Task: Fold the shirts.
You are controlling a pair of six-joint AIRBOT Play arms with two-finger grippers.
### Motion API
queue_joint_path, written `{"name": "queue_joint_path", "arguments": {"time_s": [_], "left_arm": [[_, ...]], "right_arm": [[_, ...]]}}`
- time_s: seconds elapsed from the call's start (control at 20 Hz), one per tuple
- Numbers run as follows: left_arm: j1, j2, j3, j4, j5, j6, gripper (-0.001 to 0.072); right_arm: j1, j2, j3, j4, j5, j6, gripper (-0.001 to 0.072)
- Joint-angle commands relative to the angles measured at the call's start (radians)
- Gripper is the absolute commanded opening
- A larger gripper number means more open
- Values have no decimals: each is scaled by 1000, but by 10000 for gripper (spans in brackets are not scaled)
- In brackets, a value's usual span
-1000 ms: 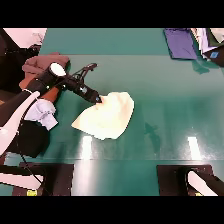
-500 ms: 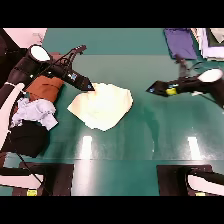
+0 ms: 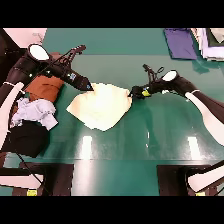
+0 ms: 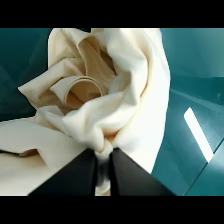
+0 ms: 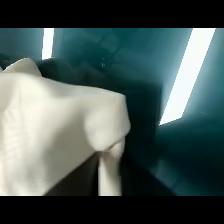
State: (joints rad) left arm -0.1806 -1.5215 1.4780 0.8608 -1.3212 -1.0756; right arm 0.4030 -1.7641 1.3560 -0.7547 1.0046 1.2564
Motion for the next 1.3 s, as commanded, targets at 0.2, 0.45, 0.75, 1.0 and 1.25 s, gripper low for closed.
{"name": "queue_joint_path", "arguments": {"time_s": [0.2,0.45,0.75,1.0,1.25], "left_arm": [[1,78,55,67,-3,-51,33],[1,334,222,74,-18,-89,33],[0,592,289,-22,-26,-133,32],[-81,546,283,65,-63,-167,33],[-105,342,68,163,-51,-174,34]], "right_arm": [[-11,60,156,-151,98,4,13],[-70,417,361,-369,241,60,13],[-60,669,560,-451,417,108,13],[-60,703,505,-449,493,205,14],[-60,592,234,-443,516,220,14]]}}
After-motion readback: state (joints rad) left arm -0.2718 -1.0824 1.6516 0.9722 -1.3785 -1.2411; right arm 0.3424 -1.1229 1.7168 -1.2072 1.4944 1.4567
